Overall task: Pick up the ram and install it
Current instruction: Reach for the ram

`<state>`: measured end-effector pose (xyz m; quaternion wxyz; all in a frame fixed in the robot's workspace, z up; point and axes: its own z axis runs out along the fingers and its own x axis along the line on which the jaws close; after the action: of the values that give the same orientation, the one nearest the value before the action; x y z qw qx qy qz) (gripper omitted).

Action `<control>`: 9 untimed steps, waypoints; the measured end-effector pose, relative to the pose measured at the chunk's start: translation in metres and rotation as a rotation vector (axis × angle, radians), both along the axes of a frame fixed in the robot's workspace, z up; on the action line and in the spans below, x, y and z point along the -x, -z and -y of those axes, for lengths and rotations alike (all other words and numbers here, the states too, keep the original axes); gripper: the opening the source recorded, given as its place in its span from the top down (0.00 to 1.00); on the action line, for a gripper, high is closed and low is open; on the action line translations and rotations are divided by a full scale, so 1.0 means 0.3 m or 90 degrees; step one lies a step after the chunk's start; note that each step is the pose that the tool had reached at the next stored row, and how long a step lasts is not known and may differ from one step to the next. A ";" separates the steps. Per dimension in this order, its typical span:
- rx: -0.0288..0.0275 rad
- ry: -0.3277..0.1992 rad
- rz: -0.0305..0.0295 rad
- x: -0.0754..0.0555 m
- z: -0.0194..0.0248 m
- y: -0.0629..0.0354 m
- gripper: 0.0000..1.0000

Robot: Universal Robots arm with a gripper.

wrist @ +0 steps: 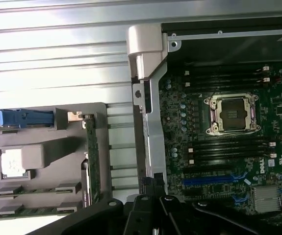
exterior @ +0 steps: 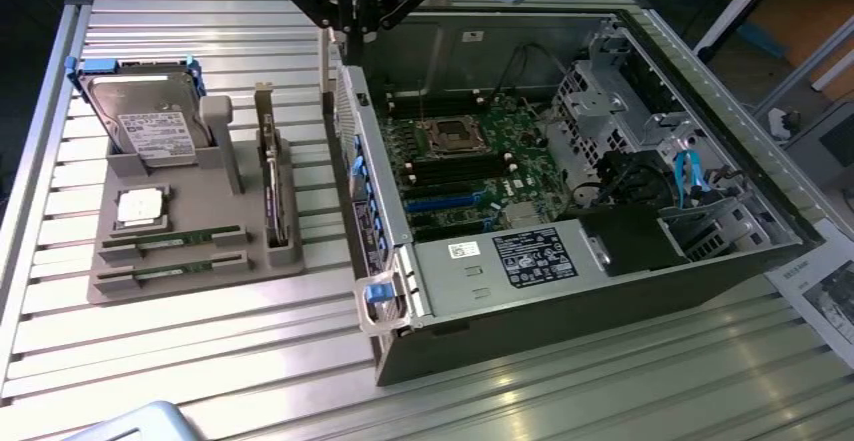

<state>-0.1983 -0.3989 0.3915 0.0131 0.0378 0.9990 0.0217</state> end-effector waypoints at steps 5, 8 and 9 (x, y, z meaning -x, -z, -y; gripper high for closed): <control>0.0001 0.000 0.0000 0.039 0.000 0.001 0.90; 0.0000 0.000 0.0000 0.062 0.000 0.002 0.90; 0.0000 0.000 0.0000 0.069 0.000 0.002 0.90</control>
<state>-0.2190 -0.3989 0.3907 0.0131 0.0378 0.9990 0.0217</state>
